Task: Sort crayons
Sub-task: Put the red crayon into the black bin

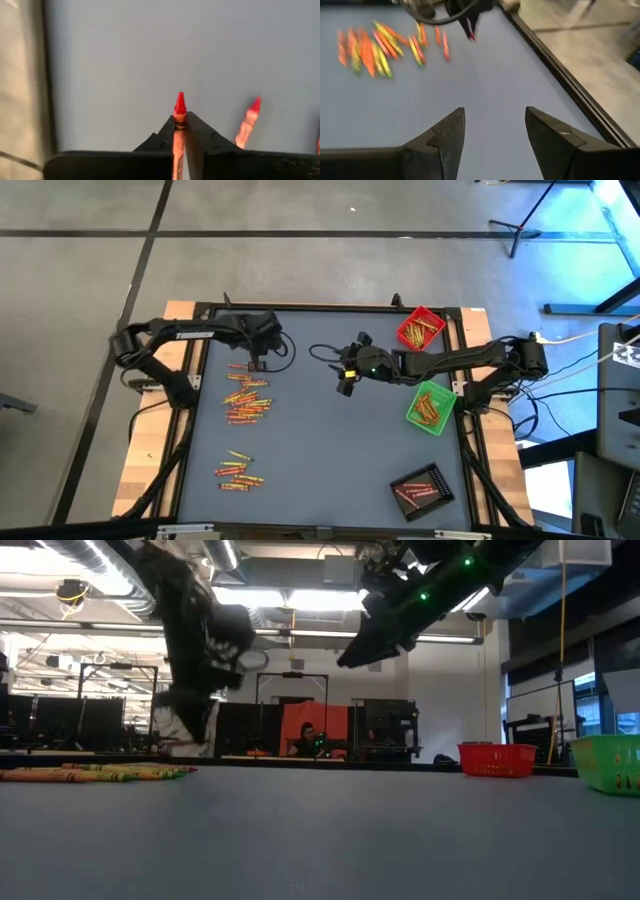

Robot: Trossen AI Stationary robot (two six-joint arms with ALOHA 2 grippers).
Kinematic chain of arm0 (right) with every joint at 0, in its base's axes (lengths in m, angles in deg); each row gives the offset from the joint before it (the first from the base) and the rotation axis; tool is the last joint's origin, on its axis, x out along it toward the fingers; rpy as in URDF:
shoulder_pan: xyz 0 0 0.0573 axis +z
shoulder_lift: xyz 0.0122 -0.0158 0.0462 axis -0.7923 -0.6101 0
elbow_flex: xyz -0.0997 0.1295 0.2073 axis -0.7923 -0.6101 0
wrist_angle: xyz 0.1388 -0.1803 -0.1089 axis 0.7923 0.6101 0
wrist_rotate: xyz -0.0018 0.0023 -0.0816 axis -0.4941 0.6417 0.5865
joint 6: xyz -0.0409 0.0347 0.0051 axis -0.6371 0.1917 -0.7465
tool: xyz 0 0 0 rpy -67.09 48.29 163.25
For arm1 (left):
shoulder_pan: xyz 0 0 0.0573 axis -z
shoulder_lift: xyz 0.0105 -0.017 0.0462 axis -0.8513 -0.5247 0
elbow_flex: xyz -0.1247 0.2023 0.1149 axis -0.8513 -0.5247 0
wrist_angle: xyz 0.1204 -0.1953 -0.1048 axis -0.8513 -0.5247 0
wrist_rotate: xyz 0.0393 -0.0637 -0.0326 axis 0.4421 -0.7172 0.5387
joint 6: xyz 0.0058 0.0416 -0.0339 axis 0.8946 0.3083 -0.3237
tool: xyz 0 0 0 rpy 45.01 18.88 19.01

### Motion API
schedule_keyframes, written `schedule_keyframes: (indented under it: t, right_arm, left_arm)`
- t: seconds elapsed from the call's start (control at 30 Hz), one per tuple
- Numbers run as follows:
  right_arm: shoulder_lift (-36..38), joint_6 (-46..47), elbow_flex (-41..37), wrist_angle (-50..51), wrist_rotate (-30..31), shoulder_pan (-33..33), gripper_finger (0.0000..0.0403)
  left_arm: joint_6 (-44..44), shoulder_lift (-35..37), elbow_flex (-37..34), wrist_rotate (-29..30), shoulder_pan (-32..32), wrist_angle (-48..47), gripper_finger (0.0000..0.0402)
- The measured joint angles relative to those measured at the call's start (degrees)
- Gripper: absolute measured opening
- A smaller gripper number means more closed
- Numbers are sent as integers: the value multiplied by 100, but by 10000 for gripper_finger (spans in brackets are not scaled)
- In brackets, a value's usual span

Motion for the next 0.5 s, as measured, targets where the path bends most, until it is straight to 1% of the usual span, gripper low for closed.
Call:
schedule_keyframes:
  t: [0.1, 0.17, 0.23, 0.33, 0.4, 0.5]
  right_arm:
    - [-23, 67, 3, -353, -449, 0, 212]
    - [-23, 69, 3, -452, -781, 0, 228]
    - [-23, 71, 3, -421, -986, 0, 249]
    - [-27, 92, 1, -421, -988, 0, 277]
    - [-27, 57, 1, -434, -968, -4, 288]
    - [-27, 40, 1, -421, -968, -4, 295]
  left_arm:
    - [-134, 462, 4, -37, 273, 275, 6]
    - [-199, 750, 4, -93, 486, 489, 7]
    - [-259, 1034, 7, -119, 709, 770, 7]
    - [-261, 1368, -51, -268, 1026, 1332, 7]
    - [-259, 1563, -179, -544, 1219, 1799, 7]
    - [-276, 1734, -441, -952, 1473, 2522, 7]
